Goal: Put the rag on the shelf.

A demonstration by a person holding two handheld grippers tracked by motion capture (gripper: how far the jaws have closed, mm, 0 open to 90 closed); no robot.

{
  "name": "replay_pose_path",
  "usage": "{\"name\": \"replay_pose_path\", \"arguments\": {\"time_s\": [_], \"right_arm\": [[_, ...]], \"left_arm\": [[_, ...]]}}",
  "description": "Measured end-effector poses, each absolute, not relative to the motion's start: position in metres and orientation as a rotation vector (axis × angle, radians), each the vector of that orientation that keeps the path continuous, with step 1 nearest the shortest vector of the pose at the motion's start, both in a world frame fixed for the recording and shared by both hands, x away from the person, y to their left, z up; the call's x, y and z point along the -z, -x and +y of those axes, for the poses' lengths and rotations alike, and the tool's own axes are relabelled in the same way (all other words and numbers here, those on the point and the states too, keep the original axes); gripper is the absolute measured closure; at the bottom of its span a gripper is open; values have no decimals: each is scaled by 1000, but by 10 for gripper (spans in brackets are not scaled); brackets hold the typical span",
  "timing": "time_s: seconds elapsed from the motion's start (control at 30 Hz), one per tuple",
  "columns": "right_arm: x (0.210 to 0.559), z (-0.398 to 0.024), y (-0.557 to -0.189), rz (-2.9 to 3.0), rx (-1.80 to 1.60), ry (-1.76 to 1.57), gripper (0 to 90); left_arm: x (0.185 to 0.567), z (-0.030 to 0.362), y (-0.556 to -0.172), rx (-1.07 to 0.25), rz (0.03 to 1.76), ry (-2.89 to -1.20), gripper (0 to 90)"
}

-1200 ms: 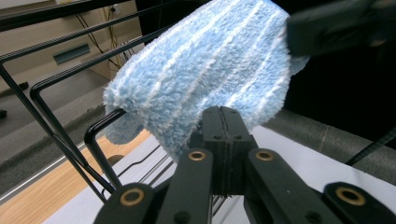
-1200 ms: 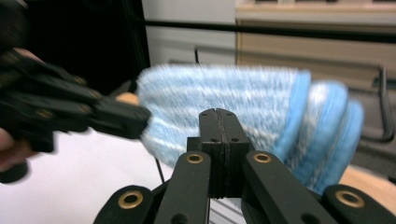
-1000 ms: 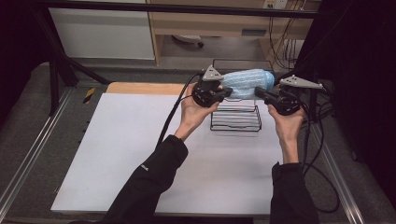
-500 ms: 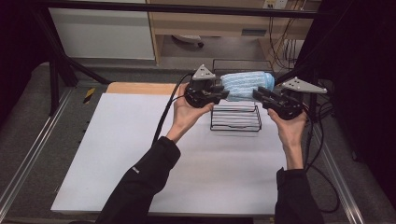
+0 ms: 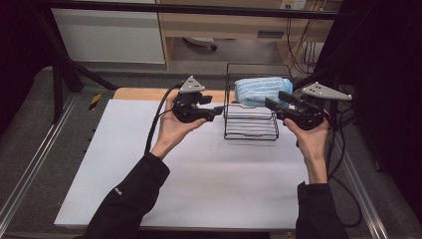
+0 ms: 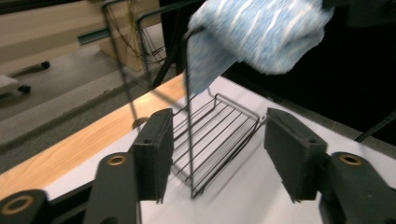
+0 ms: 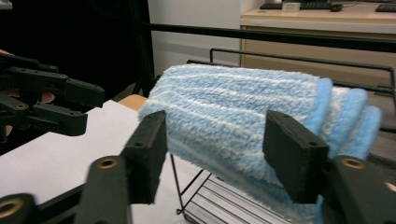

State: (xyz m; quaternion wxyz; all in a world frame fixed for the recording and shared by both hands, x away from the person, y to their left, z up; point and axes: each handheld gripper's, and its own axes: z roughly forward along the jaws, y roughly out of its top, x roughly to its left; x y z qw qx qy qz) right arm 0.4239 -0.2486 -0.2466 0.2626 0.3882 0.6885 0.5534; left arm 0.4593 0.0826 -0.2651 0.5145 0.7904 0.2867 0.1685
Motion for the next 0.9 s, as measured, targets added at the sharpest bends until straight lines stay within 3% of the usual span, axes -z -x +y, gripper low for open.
{"name": "replay_pose_path", "arguments": {"time_s": [0.4,0.9], "right_arm": [[261,-237,-407,1903,-1468,-1041,129],[317,-237,-392,1982,-1458,-1074,77]], "left_arm": [[297,155,-430,-429,758,-1886,259],[363,221,-397,-401,850,-1909,156]]}}
